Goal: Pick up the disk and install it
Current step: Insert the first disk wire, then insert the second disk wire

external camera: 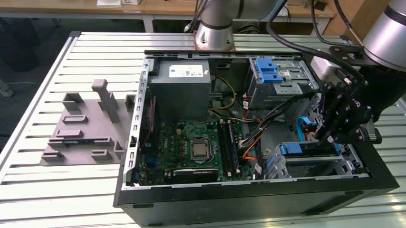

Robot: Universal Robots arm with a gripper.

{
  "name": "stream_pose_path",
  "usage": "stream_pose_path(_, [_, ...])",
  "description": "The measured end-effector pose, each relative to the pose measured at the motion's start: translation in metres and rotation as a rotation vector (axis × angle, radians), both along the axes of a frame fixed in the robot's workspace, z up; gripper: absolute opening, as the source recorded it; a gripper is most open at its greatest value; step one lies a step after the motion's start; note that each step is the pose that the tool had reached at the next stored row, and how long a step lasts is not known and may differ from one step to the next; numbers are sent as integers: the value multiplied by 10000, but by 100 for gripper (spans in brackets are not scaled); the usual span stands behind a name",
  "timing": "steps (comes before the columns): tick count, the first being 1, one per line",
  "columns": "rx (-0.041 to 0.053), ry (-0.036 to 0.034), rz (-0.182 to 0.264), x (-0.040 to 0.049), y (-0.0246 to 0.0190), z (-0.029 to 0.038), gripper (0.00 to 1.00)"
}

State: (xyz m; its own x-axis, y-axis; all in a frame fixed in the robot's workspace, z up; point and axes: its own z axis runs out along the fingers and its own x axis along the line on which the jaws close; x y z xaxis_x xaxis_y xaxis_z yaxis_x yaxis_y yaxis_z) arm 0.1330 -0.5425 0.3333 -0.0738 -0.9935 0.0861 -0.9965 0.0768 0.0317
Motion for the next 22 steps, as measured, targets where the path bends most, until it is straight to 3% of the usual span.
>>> stream_pose_path(6, [14, 0, 1, 0, 2, 115, 24])
stream_pose_path(8, [17, 0, 1, 0, 2, 116, 22])
stream_pose_path(11, [16, 0, 1, 0, 2, 117, 11])
stream_pose_path(22, [14, 0, 1, 0, 2, 120, 11])
